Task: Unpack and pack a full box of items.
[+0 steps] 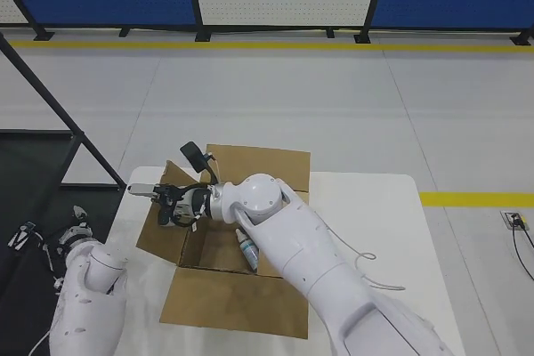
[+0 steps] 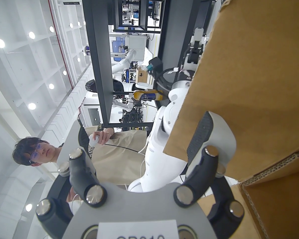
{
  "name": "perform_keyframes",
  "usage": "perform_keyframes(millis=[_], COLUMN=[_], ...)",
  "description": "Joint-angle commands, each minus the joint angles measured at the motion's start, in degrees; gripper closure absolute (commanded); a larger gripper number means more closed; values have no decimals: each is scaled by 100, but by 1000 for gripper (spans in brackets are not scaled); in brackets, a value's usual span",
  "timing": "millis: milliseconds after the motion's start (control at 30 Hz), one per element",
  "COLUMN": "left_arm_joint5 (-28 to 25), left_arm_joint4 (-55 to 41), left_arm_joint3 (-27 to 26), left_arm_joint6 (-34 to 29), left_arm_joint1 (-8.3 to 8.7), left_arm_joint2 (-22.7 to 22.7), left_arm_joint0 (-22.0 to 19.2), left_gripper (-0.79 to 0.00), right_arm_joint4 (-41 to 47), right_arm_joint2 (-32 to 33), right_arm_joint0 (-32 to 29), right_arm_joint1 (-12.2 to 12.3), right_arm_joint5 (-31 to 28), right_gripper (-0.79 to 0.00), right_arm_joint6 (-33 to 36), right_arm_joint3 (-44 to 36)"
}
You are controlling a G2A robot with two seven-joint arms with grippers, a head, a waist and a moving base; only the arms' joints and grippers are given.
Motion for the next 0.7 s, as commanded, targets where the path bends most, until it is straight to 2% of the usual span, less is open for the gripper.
perform_keyframes(millis=[0, 67, 167, 333, 433, 533, 667], left_arm_joint5=[-82, -227, -500, -1556, -2465, -3628, -5077], left_arm_joint4=[-8, 48, 8, -360, -621, -1080, -1177], left_arm_joint3=[-1061, -1714, -2408, -3191, -3445, -3691, -3853], left_arm_joint6=[-130, -214, -329, -505, -505, -952, -1439], left_arm_joint1=[6, 20, 34, 69, 96, 148, 236], left_arm_joint2=[-89, -201, -386, -827, -1115, -1488, -1893], left_arm_joint0=[629, 1097, 1640, 2374, 2787, 3198, 3666], left_gripper=[-785, -785, -785, -785, -785, -785, -785], right_arm_joint4=[15, 32, 26, 29, 68, 129, 114], right_arm_joint2=[7, 12, 4, -47, -105, -160, -307], right_arm_joint0=[-15, -34, -59, -102, -133, -170, -228], right_arm_joint1=[-18, -44, -96, -145, -158, -168, -191], right_arm_joint5=[53, 89, 186, 273, 360, 427, 545], right_gripper=[-785, -785, -785, -785, -785, -785, -785], right_arm_joint6=[-45, -132, -402, -916, -1060, -1266, -1578], right_arm_joint3=[-5, -18, -16, -26, -27, -13, -13])
